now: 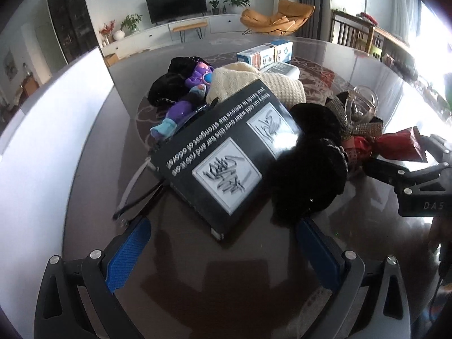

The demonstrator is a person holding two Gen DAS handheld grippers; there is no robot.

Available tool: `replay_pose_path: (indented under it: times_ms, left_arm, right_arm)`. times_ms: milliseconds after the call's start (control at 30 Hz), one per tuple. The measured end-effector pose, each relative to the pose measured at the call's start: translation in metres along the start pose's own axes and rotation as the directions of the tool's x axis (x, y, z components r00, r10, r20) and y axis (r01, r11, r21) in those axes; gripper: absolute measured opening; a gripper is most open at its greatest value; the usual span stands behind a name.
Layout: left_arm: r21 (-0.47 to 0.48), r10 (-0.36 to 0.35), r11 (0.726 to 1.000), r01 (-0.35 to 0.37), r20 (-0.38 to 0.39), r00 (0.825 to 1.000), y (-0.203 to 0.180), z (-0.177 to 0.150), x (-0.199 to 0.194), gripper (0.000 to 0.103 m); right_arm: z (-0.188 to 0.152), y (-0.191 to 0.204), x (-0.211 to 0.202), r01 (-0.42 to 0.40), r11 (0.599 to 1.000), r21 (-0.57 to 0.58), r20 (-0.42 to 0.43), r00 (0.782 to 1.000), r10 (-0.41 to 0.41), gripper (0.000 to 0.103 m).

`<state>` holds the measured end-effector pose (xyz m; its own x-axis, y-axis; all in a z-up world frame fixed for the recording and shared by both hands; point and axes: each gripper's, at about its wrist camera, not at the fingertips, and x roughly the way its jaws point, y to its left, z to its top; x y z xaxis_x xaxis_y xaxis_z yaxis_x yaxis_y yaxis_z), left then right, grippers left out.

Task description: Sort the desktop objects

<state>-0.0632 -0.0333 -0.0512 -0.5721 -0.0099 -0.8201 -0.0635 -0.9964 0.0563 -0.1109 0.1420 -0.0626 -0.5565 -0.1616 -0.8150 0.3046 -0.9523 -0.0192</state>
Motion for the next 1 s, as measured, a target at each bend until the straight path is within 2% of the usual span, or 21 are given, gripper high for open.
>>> replay_pose_path:
  times_ms: [100,300,1000]
  left_arm:
    - [-0.032,-0.044,0.999,0.043,-0.012,0.999,0.004,0.01,0.01,0.103]
    - [-0.015,-0.056,0.998,0.056,-0.01,0.998,0.002,0.034,0.025,0.103]
    - [-0.008,-0.068,0.998,0.068,-0.002,0.998,0.002,0.034,0.024,0.103]
  right_arm:
    - [0.004,-0.005,0.001,0.0,1.0,0.003,-0.004,1.0,0.0,0.103]
    - [0.008,-0.007,0.002,-0.007,1.0,-0.007,-0.002,1.0,0.007,0.103]
    - [0.007,-0.007,0.001,-0.007,1.0,-0.008,-0.002,1.0,0.007,0.103]
